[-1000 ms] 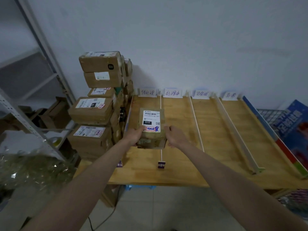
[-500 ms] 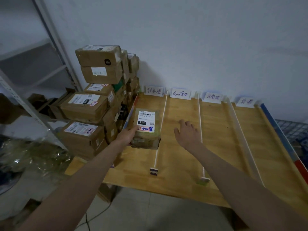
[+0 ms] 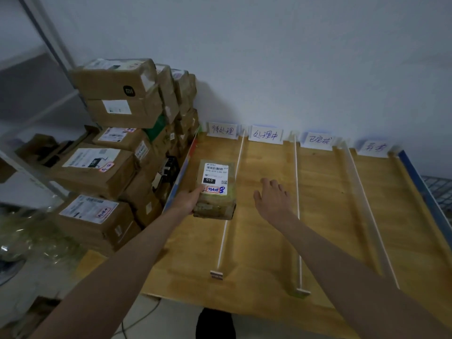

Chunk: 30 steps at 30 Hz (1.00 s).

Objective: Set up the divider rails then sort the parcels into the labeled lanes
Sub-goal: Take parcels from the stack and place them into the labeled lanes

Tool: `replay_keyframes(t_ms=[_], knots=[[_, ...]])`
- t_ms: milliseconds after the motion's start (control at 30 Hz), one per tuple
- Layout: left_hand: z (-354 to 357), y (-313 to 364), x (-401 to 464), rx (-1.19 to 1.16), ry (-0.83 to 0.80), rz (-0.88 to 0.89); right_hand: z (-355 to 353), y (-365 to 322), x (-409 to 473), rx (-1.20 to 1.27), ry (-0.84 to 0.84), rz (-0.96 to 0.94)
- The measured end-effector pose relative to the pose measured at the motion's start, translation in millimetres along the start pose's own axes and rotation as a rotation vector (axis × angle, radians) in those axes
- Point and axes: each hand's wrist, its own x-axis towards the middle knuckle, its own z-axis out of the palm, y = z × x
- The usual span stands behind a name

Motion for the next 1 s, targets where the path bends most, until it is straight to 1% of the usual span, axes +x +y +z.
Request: replay_keyframes(t_ms=[200, 267, 367, 467, 533, 700, 800, 1000], knots=[[13, 35, 81, 0.031, -0.004, -0.005, 11, 17, 70, -0.023, -0.048, 0.054], [17, 51, 109, 0.06, 0.011, 0.025, 14, 23, 98, -0.029, -0.056, 0.069], [26, 76, 153, 0.099, -0.01, 0.047, 21, 30, 142, -0.029, -0.054, 0.102], [33, 100, 194, 0.102, 0.025, 0.086, 30, 37, 180, -0.007, -0.05, 0.136], [39, 112, 228, 0.116, 0.029, 0.074, 36, 41, 203, 0.022, -0.051, 0.159], [61, 114, 310, 0.08, -0.051, -0.036, 58, 54, 248, -0.018, -0.084, 0.175], [73, 116, 344, 0.053, -0.1, -0.048, 73, 60, 270, -0.03, -0.086, 0.201], [81, 113, 397, 0.065, -0.111, -0.082, 95, 68, 290, 0.007, -0.093, 0.226]])
